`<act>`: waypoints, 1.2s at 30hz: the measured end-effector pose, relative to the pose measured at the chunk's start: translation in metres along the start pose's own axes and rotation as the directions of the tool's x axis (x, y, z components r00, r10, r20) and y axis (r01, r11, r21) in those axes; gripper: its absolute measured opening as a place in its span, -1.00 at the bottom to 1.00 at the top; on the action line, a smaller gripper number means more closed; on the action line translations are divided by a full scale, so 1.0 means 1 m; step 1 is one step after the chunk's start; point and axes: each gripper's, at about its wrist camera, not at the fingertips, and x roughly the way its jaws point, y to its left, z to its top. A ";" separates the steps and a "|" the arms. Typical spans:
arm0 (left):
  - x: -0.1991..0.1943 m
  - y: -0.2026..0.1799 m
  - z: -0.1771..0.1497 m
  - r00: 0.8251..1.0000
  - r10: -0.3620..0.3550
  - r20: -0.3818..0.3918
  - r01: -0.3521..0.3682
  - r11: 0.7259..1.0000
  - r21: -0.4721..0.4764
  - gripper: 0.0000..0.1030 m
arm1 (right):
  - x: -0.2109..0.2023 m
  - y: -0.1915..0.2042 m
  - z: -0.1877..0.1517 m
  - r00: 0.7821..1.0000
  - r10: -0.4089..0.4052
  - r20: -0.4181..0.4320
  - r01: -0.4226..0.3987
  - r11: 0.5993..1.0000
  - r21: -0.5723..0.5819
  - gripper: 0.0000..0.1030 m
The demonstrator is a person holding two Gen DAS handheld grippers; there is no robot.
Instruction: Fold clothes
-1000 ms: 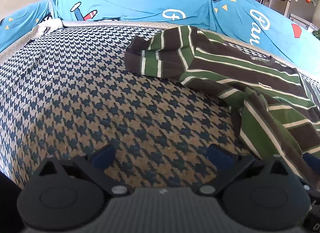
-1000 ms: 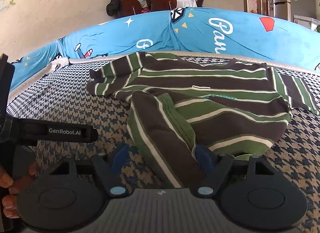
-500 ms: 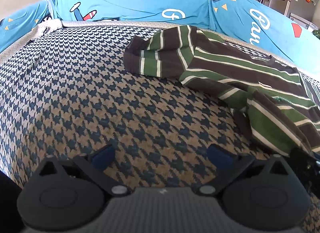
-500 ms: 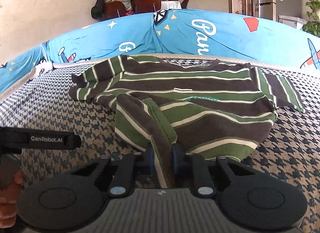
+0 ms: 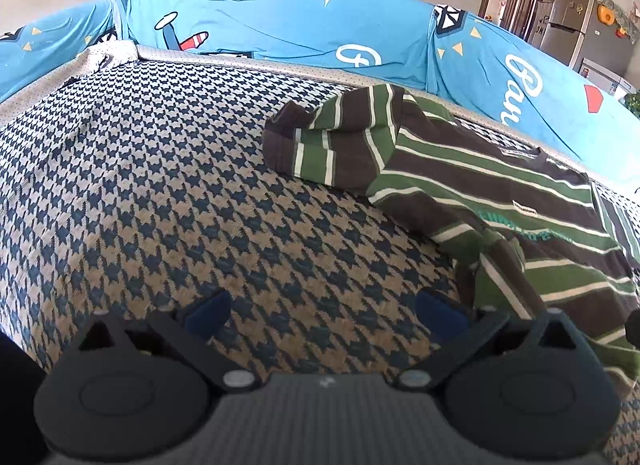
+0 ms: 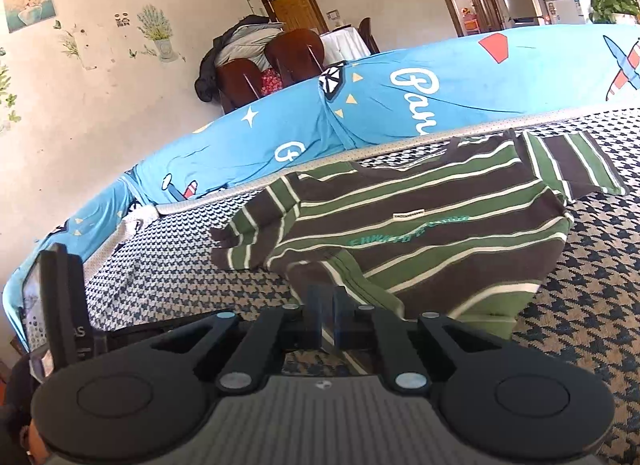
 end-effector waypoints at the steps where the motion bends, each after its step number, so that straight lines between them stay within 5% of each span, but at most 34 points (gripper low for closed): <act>1: -0.002 0.001 0.001 1.000 0.001 0.006 -0.001 1.000 -0.004 0.99 | -0.003 0.007 -0.001 1.000 -0.001 -0.004 0.001 1.000 -0.027 -0.84; 15: -0.009 0.008 0.005 1.000 -0.007 0.001 0.007 1.000 -0.005 0.99 | 0.018 0.019 -0.011 0.993 -0.113 -0.039 0.106 0.983 -0.152 -0.78; 26: -0.010 0.009 0.007 1.000 -0.017 -0.001 0.017 1.000 -0.025 0.99 | 0.058 0.020 -0.006 0.989 -0.126 -0.080 0.108 0.975 -0.197 -0.27; 32: -0.011 0.009 0.008 1.000 -0.019 0.006 0.019 0.999 -0.031 0.99 | 0.079 0.028 -0.006 0.988 -0.120 -0.095 0.093 0.965 -0.247 -0.29; 33: -0.011 0.010 0.008 1.000 -0.019 0.005 0.019 0.999 -0.033 0.99 | 0.082 0.029 -0.007 0.987 -0.127 -0.097 0.098 0.961 -0.258 -0.36; 34: -0.011 0.010 0.009 1.000 -0.017 0.005 0.018 0.999 -0.035 0.99 | 0.084 0.030 -0.007 0.986 -0.132 -0.097 0.103 0.960 -0.261 -0.66; 36: -0.012 0.011 0.009 1.000 -0.014 0.008 0.015 0.999 -0.038 0.99 | 0.085 0.031 -0.007 0.986 -0.137 -0.097 0.108 0.959 -0.260 -0.79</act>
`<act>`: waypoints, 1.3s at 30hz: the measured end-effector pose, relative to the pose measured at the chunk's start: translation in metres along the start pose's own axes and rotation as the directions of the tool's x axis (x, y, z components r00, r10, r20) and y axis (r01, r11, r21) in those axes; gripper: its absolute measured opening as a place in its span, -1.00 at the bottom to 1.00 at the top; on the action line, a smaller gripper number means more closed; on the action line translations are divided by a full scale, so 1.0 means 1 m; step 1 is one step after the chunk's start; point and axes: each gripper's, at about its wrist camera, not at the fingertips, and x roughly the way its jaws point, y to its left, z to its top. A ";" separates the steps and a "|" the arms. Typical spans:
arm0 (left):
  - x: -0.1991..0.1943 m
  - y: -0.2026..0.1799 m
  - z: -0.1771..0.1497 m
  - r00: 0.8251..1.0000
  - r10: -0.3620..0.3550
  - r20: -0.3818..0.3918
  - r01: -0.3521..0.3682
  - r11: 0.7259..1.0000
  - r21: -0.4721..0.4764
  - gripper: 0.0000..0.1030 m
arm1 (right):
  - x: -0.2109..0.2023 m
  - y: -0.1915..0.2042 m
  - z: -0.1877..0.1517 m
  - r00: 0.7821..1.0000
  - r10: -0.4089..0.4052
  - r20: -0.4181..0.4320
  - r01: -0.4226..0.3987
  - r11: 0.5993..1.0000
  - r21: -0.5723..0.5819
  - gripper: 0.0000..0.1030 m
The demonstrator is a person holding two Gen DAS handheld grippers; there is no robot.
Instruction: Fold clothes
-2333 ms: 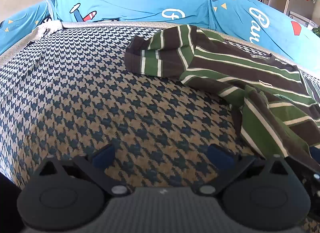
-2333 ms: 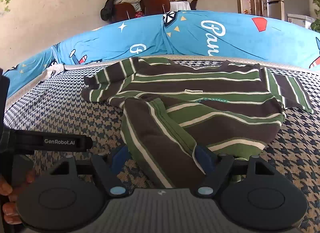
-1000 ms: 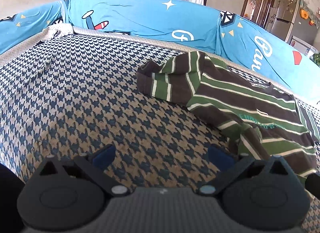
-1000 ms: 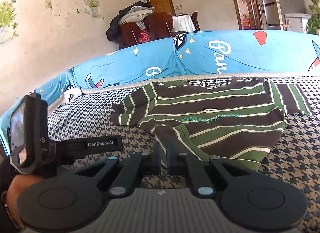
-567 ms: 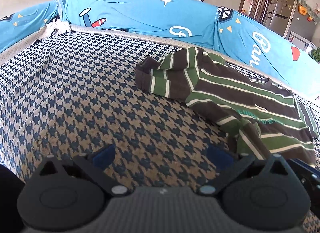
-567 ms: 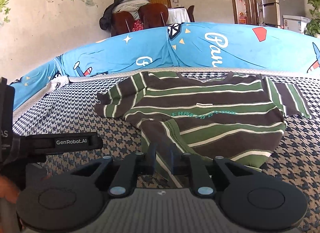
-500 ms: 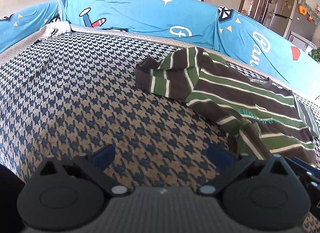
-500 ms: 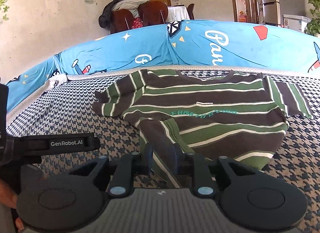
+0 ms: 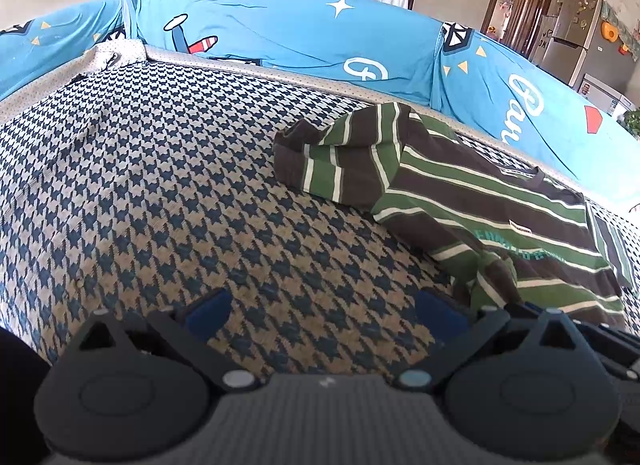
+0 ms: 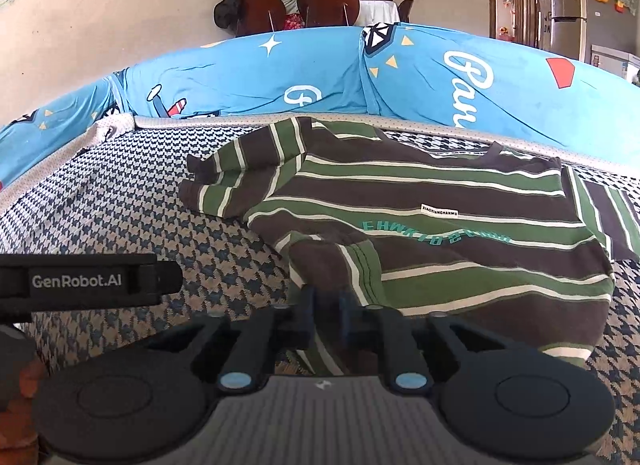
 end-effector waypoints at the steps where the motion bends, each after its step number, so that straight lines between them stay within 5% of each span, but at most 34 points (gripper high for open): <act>1: -0.001 0.000 0.000 1.000 0.003 0.006 -0.003 1.000 0.000 0.99 | -0.001 0.000 0.000 1.000 0.005 0.002 -0.005 1.000 0.005 -0.85; 8: -0.013 0.002 0.008 0.994 0.056 0.099 -0.058 0.998 0.010 0.99 | -0.030 0.006 0.009 0.992 0.110 0.062 -0.114 0.991 0.065 -0.89; 14: -0.027 0.011 0.018 0.971 0.128 0.202 -0.126 0.992 -0.024 0.99 | -0.059 0.032 0.021 0.970 0.201 0.139 -0.208 0.978 0.034 -0.89; 21: -0.034 0.021 0.024 0.957 0.166 0.240 -0.157 0.986 -0.055 0.99 | -0.065 0.053 0.009 0.953 0.290 0.085 -0.291 0.957 -0.001 -0.89; 32: -0.030 0.008 0.017 0.973 0.099 0.210 -0.104 0.995 0.013 0.99 | -0.079 0.032 -0.042 0.957 0.283 -0.055 -0.280 0.958 0.061 -0.83; 39: -0.026 -0.012 0.005 0.983 0.026 0.182 -0.045 0.993 0.105 0.99 | -0.093 0.014 -0.054 0.984 0.173 -0.033 -0.170 0.982 0.078 -0.78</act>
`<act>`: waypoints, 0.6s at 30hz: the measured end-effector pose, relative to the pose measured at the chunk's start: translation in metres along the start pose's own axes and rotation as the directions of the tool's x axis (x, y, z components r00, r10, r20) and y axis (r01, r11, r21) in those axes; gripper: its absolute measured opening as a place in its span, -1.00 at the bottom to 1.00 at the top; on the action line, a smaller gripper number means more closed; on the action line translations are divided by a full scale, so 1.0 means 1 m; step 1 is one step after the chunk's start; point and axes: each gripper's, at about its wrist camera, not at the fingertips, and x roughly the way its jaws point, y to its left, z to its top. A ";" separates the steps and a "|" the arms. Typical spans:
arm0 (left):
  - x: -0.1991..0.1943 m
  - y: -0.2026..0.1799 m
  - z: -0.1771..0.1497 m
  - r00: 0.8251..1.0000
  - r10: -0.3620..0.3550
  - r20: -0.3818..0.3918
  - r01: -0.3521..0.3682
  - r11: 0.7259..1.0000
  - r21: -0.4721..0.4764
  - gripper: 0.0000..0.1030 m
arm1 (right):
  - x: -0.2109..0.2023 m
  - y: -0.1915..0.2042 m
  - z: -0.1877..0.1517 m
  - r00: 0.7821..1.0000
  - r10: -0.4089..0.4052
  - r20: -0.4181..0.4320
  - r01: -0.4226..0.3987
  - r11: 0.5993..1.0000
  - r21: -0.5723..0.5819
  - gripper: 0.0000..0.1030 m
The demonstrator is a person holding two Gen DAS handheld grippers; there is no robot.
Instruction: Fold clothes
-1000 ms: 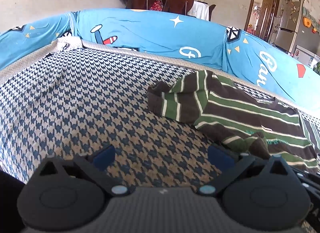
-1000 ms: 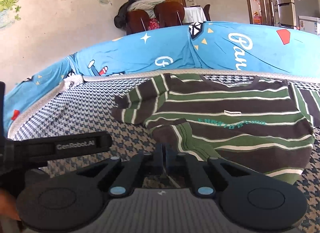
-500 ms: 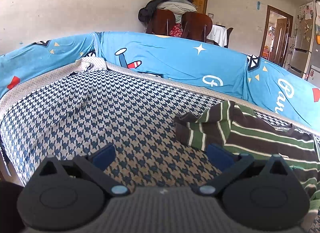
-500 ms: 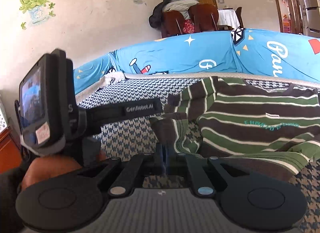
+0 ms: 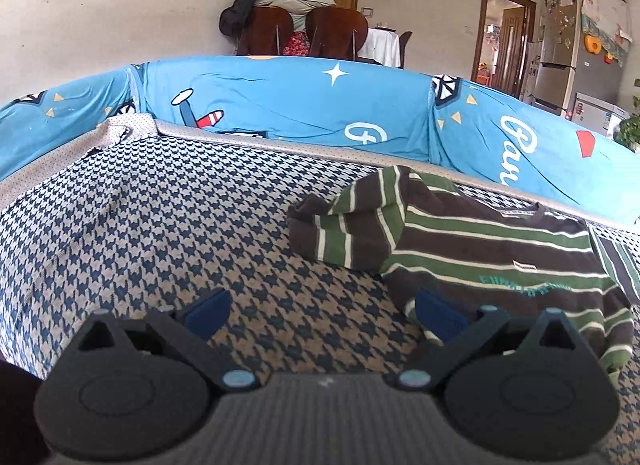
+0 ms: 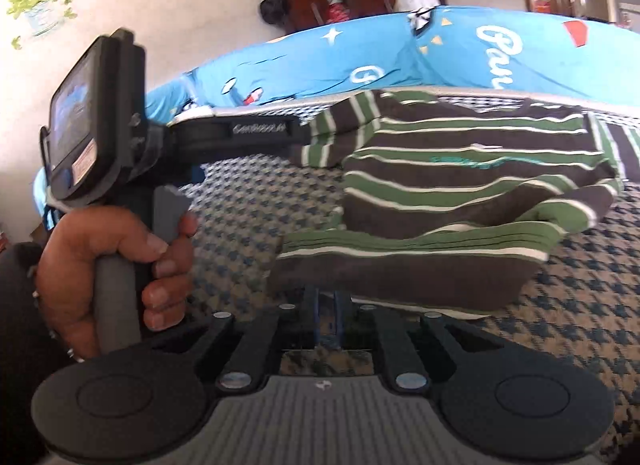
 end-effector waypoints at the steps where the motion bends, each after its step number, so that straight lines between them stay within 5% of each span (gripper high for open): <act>1: 0.001 -0.004 -0.002 1.000 -0.010 -0.006 0.010 1.000 0.016 0.99 | -0.001 -0.004 0.001 1.000 -0.027 0.009 0.027 1.000 0.006 -0.76; 7: 0.005 -0.029 -0.015 0.996 -0.073 -0.043 0.078 0.991 0.113 0.99 | -0.003 -0.035 0.001 0.985 -0.167 0.037 0.163 0.982 0.095 -0.50; 18: 0.019 -0.059 -0.039 0.980 -0.133 -0.151 0.163 0.964 0.212 0.99 | -0.009 -0.078 -0.008 0.954 -0.296 0.056 0.278 0.936 0.215 -0.40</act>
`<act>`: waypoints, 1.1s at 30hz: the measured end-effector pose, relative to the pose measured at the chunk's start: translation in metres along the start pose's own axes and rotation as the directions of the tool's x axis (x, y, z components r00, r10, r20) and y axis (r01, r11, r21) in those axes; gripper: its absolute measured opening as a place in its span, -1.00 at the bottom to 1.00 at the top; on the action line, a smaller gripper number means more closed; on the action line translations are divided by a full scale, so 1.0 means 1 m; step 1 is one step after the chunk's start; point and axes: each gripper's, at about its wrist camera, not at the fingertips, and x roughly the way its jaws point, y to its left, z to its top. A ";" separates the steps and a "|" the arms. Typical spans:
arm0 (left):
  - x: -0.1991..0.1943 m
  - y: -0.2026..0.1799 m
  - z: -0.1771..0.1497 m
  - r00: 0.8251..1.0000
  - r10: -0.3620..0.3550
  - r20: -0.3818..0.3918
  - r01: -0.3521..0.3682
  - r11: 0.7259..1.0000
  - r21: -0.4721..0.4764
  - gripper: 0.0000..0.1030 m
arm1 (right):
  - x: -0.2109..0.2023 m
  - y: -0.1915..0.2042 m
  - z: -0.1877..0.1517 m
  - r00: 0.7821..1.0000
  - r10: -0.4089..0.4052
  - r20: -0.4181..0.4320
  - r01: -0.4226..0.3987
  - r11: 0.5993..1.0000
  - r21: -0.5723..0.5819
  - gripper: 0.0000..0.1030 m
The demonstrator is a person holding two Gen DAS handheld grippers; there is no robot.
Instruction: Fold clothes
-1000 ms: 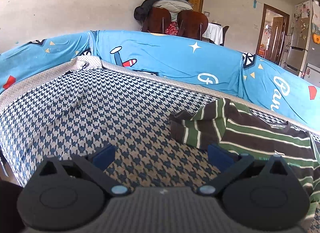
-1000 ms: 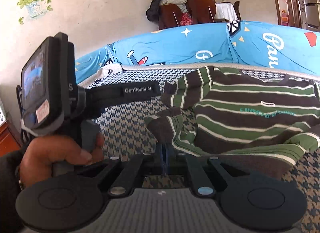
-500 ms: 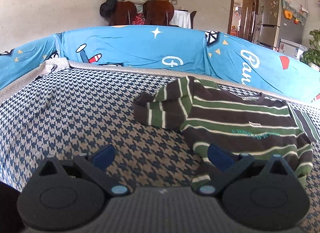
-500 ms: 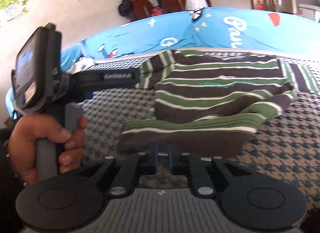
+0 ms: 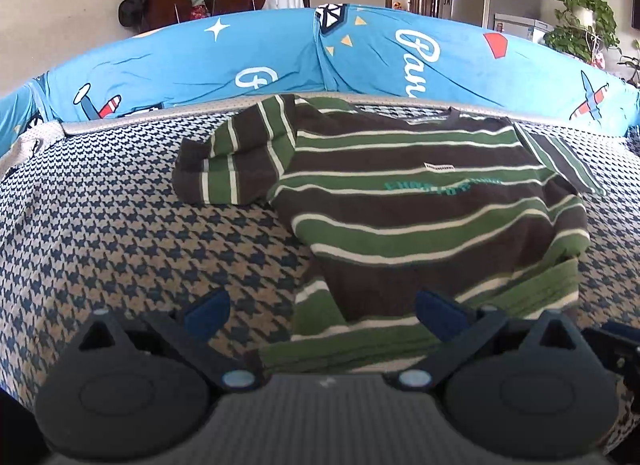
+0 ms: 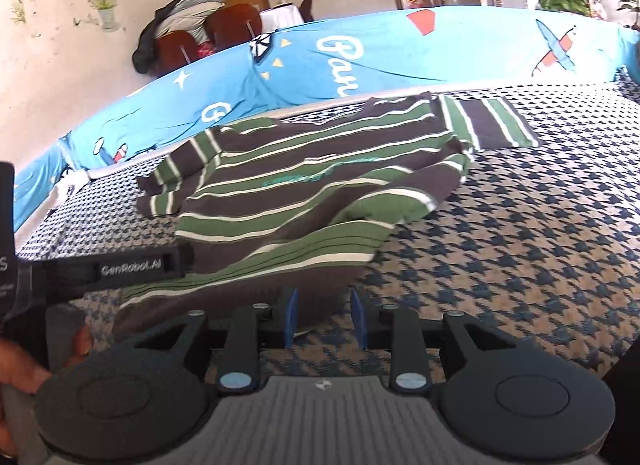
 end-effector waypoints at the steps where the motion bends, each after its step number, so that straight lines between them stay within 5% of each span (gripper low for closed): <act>1: 0.002 -0.001 -0.001 1.000 0.004 -0.010 -0.004 1.000 0.008 0.99 | 0.001 -0.003 0.000 1.000 -0.014 0.004 0.014 1.000 0.000 -0.39; 7: 0.013 -0.001 -0.012 0.997 0.016 -0.080 -0.016 1.000 0.005 1.00 | 0.002 -0.018 0.001 1.000 -0.019 0.003 0.019 0.998 0.058 -0.37; 17: 0.012 -0.001 -0.015 0.997 0.020 -0.072 -0.020 1.000 0.003 1.00 | 0.009 -0.046 0.033 0.999 -0.020 0.043 0.017 0.997 0.081 -0.25; 33: 0.012 -0.001 -0.016 0.998 0.023 -0.065 -0.022 1.000 0.006 1.00 | 0.088 -0.102 0.084 0.999 -0.046 0.000 0.044 0.962 0.270 -0.18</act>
